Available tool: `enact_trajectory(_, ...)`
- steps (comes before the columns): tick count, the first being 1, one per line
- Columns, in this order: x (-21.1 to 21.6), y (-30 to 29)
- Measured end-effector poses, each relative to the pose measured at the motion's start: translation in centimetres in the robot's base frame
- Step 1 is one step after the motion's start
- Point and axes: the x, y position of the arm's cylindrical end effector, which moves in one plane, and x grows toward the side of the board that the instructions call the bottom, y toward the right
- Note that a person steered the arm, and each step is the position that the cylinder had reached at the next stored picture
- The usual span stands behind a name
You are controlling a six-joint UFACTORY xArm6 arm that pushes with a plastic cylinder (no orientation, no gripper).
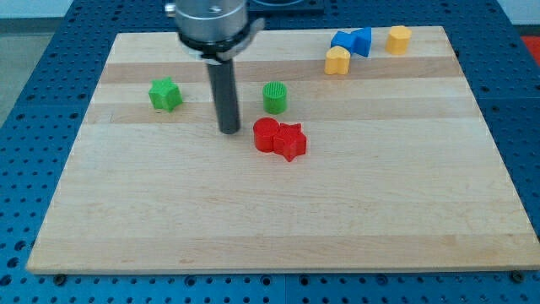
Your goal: Place the green star diagonal to the red circle
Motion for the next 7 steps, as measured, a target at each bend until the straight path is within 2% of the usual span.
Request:
enact_trajectory(2,-1.7,-8.9)
enact_trajectory(3,-4.5,-13.1)
enact_trajectory(4,-6.5,-14.0)
enact_trajectory(5,-6.5,-13.0)
enact_trajectory(7,-6.6,-5.2)
